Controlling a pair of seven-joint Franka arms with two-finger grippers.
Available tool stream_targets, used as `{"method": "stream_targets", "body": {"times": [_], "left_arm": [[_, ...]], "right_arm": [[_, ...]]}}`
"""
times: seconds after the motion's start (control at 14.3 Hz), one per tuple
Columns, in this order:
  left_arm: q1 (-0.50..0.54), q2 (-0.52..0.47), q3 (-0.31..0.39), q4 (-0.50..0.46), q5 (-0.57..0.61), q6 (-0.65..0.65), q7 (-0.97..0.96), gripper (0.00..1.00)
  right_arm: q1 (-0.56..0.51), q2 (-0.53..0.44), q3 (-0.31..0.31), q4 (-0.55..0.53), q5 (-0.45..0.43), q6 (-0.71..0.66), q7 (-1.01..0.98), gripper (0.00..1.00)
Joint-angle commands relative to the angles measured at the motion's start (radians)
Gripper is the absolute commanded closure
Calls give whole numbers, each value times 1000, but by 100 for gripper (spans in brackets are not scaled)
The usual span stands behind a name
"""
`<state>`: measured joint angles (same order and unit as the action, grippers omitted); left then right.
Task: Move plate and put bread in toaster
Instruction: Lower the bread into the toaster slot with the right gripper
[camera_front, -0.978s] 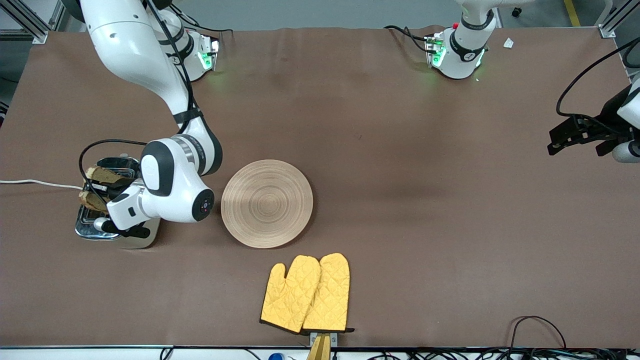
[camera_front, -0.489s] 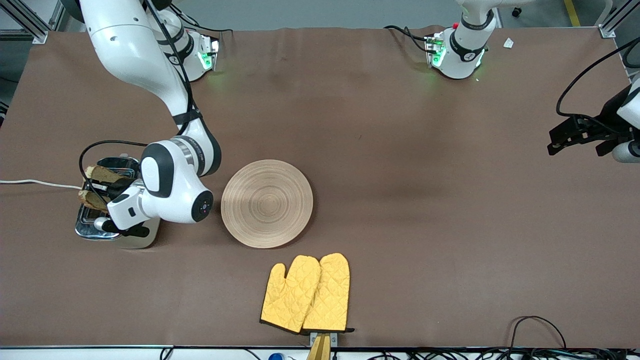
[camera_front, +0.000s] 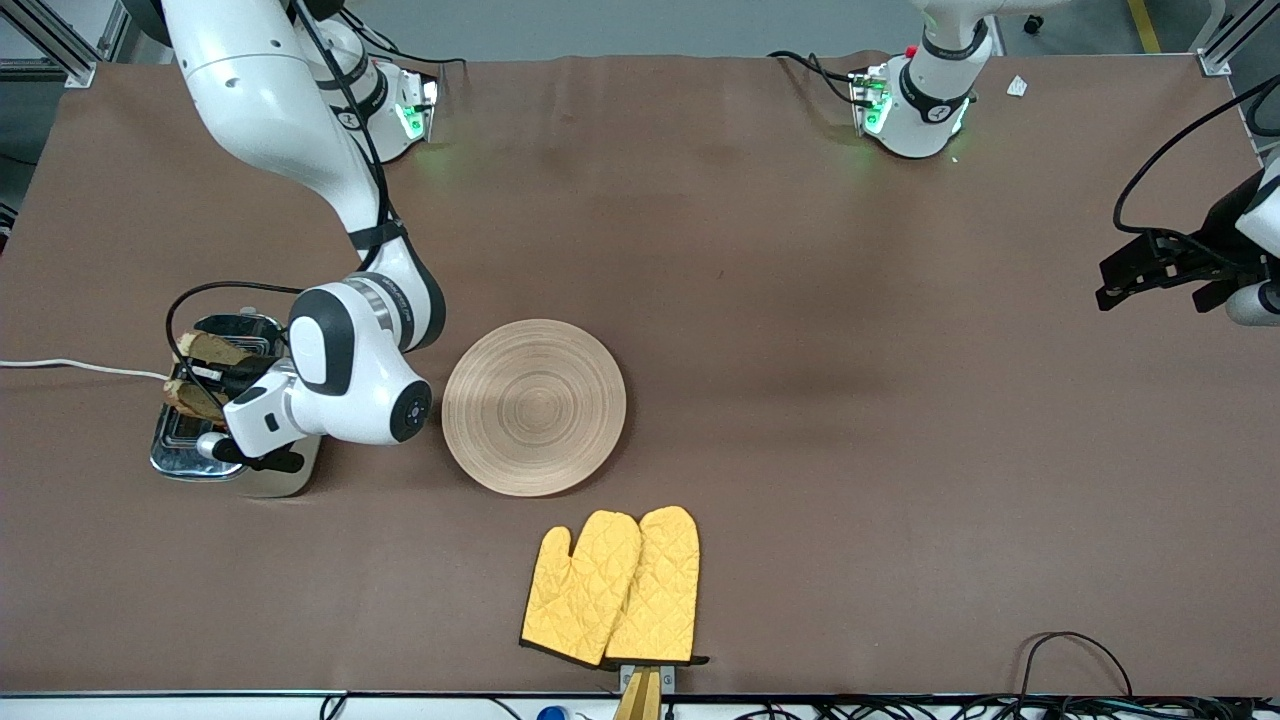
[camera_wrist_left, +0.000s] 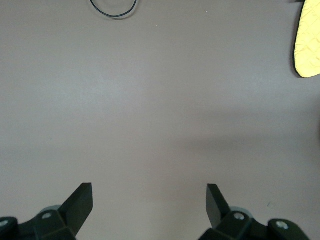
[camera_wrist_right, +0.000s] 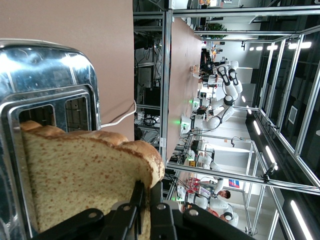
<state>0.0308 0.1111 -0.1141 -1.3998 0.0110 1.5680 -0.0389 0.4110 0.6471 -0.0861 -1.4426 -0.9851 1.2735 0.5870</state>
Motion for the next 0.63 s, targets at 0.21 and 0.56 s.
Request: {"method": "stream_targets", "body": {"times": [0.21, 0.56], "left_arm": [[3, -10, -1, -2, 9, 1, 13, 0], [3, -10, -1, -1, 9, 4, 13, 0]], "right_arm": [[0, 17, 5, -13, -9, 29, 60, 100], [-21, 45, 6, -19, 34, 83, 60, 99]]}}
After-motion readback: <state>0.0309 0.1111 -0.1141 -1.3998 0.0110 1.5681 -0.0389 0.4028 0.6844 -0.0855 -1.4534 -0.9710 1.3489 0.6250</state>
